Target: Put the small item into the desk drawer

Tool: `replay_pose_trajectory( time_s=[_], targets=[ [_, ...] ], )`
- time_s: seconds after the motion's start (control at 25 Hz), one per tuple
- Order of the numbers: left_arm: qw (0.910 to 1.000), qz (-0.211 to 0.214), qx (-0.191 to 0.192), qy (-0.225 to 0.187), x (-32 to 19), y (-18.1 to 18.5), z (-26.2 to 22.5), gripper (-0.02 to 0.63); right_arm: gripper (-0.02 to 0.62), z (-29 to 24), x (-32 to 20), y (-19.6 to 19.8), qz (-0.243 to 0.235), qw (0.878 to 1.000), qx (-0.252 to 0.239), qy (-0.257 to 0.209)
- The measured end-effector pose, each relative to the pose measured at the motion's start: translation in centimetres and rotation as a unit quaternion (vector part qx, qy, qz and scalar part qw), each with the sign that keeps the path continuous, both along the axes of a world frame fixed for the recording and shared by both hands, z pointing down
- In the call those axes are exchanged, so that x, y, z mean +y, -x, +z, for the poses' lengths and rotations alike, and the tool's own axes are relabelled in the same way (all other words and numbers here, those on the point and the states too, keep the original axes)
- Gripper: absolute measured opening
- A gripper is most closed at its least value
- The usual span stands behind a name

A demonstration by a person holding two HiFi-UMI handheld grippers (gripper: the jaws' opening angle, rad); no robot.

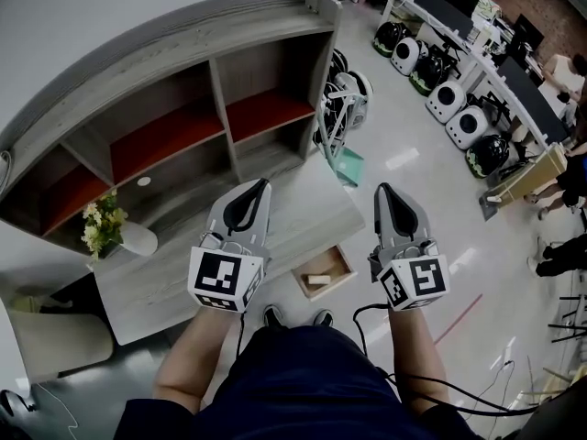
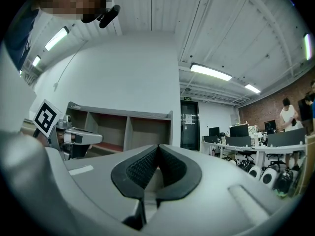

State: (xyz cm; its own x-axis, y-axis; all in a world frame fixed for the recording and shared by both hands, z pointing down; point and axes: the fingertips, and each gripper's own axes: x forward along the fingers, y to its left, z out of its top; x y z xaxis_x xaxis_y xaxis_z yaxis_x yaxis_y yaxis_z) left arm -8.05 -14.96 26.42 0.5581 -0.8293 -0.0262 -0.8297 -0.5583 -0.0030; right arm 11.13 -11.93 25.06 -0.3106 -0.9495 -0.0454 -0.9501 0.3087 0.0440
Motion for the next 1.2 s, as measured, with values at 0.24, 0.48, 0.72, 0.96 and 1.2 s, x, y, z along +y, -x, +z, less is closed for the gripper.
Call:
replay_pose_trajectory(
  time_s=[0.24, 0.48, 0.72, 0.96, 1.2],
  targets=[
    [1.0000, 0.003, 0.003, 0.005, -0.5, -0.2, 0.5, 0.005, 0.006, 0.1, -0.3, 0.1, -0.002, 1.000, 0.004, 0.006],
    [0.9999, 0.000, 0.005, 0.013, -1.0, 0.0, 1.0, 0.005, 0.006, 0.4, -0.7, 0.1, -0.004, 1.000, 0.009, 0.014],
    [0.9998, 0.001, 0.005, 0.019, -1.2, -0.2, 1.5, 0.005, 0.006, 0.8, -0.9, 0.0, -0.005, 1.000, 0.005, 0.017],
    [0.9998, 0.001, 0.004, 0.021, -1.5, -0.4, 1.7, 0.005, 0.006, 0.9, -1.1, 0.0, -0.007, 1.000, 0.003, 0.019],
    [0.9997, 0.002, 0.001, 0.025, -1.5, -0.7, 1.9, 0.005, 0.006, 0.9, -1.1, -0.1, -0.009, 1.000, 0.001, 0.020]
  ],
)
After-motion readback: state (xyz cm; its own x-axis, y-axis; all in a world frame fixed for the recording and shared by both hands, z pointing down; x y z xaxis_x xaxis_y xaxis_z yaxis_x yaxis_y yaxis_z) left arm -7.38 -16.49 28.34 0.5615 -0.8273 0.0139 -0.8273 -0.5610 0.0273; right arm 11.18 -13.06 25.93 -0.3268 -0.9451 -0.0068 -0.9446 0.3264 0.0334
